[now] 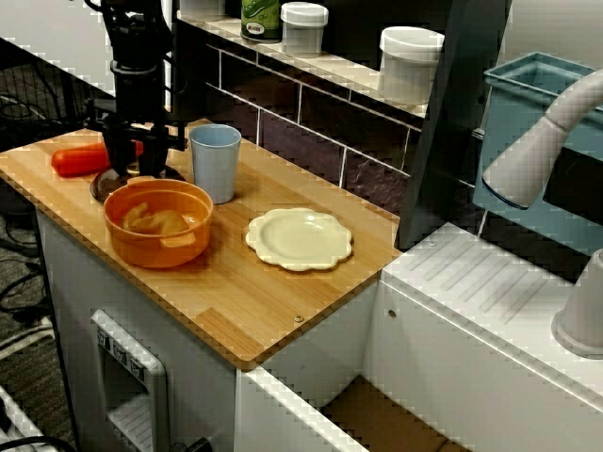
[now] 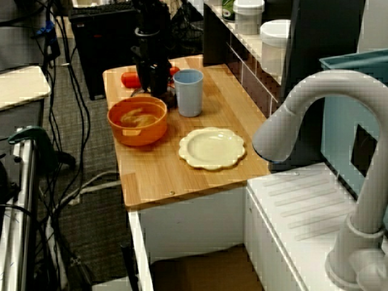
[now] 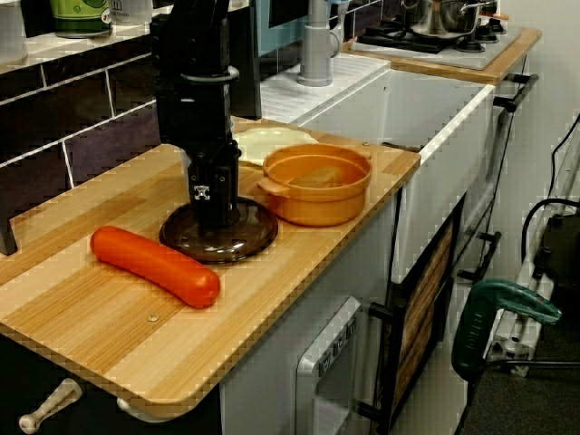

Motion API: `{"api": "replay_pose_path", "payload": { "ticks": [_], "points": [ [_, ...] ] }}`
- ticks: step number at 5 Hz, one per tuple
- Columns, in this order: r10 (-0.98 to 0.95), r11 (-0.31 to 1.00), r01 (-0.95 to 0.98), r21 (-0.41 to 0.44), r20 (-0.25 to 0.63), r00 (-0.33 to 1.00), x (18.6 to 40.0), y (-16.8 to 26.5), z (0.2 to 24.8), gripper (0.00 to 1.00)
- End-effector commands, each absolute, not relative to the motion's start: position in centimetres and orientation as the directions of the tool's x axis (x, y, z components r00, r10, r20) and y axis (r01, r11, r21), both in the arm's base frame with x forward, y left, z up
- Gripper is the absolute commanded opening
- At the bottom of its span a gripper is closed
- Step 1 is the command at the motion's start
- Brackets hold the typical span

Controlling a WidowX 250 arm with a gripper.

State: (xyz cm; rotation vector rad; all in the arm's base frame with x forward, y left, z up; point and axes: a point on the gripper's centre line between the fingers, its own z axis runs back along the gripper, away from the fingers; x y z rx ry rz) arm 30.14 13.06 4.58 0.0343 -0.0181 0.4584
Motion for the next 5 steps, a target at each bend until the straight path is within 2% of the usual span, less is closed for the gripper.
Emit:
{"api": "replay_pose_path", "payload": {
  "ticks": [1, 3, 5],
  "points": [
    [0.43, 0.902, -0.431, -0.015, 0.093, 0.898, 31.4, 13.7, 8.7, 0.0],
    [0.446, 0.895, -0.444, -0.035, 0.094, 0.89, 31.7, 14.1, 9.0, 0.0],
    [0.458, 0.889, -0.455, -0.051, 0.103, 0.883, 32.6, 14.1, 10.3, 0.0]
  ]
}}
